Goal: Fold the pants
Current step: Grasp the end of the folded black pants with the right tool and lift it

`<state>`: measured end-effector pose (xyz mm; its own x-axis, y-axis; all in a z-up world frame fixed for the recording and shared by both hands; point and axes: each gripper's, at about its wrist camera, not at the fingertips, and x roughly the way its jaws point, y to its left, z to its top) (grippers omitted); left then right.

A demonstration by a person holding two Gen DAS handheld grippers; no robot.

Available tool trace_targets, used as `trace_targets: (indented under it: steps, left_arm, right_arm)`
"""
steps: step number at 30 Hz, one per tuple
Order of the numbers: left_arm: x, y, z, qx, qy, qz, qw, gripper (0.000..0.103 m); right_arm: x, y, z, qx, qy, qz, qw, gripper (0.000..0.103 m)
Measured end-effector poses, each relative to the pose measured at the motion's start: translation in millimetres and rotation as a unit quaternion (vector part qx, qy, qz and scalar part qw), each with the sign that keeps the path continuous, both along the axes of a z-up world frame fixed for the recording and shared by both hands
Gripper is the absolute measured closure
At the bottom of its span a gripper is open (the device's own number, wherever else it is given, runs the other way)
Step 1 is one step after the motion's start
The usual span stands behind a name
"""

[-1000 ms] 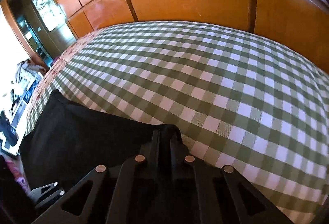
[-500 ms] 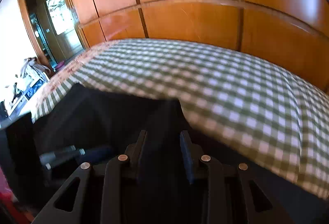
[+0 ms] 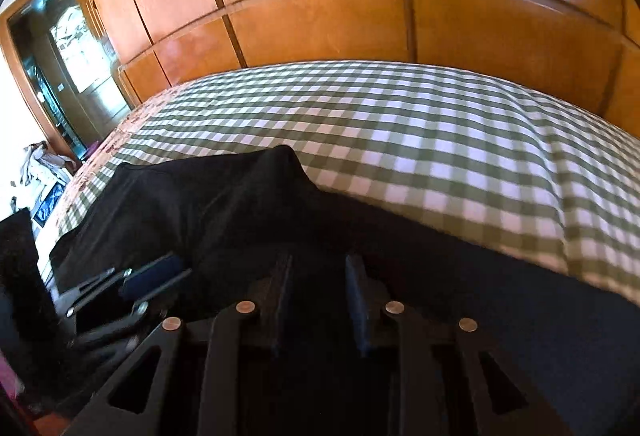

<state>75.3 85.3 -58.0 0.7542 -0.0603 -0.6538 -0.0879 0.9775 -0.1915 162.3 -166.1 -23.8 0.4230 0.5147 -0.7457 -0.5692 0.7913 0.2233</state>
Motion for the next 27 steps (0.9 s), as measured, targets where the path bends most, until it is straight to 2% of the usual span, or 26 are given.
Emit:
trace_targets:
  steps: [4, 7, 9, 12, 15, 19, 21, 22, 24, 25, 27]
  left_arm:
    - [-12, -8, 2, 0.008, -0.001, 0.003, 1.0, 0.062]
    - [-19, -13, 1, 0.012, -0.008, 0.003, 0.9999, 0.056]
    - [-23, -18, 0, 0.028, -0.014, 0.003, 0.9995, 0.055]
    - [-26, -24, 0, 0.05, -0.014, 0.003, 0.9986, 0.054]
    - [-27, -27, 6, 0.041, -0.003, 0.004, 0.9991, 0.053]
    - [-31, -31, 13, -0.013, -0.008, -0.024, 0.9996, 0.053]
    - [-32, -42, 16, -0.014, -0.01, -0.048, 0.9987, 0.053]
    - [-33, -50, 16, -0.006, -0.01, -0.061, 0.9981, 0.053]
    - [-33, -62, 16, 0.008, -0.011, -0.084, 0.9964, 0.053]
    - [-33, -68, 14, 0.015, -0.01, -0.096, 0.9952, 0.053]
    - [-33, -80, 13, 0.032, -0.01, -0.109, 0.9935, 0.053]
  right_arm:
    - [-27, -47, 5, 0.005, -0.005, -0.028, 1.0, 0.072]
    - [-42, -101, 6, 0.02, 0.002, -0.079, 0.997, 0.072]
    - [-47, -129, 6, 0.035, 0.009, -0.106, 0.994, 0.072]
    - [-57, -176, 12, 0.056, 0.012, -0.16, 0.985, 0.071]
    - [-67, -222, 17, 0.063, 0.012, -0.227, 0.972, 0.069]
    - [-82, -290, 16, 0.086, 0.016, -0.327, 0.941, 0.068]
    - [-95, -332, 14, 0.105, 0.019, -0.396, 0.912, 0.068]
    - [-99, -345, 13, 0.112, 0.019, -0.418, 0.901, 0.068]
    - [-112, -381, 11, 0.138, 0.017, -0.478, 0.867, 0.068]
    - [-118, -402, 9, 0.157, 0.02, -0.509, 0.846, 0.068]
    - [-123, -424, 5, 0.177, 0.029, -0.538, 0.824, 0.066]
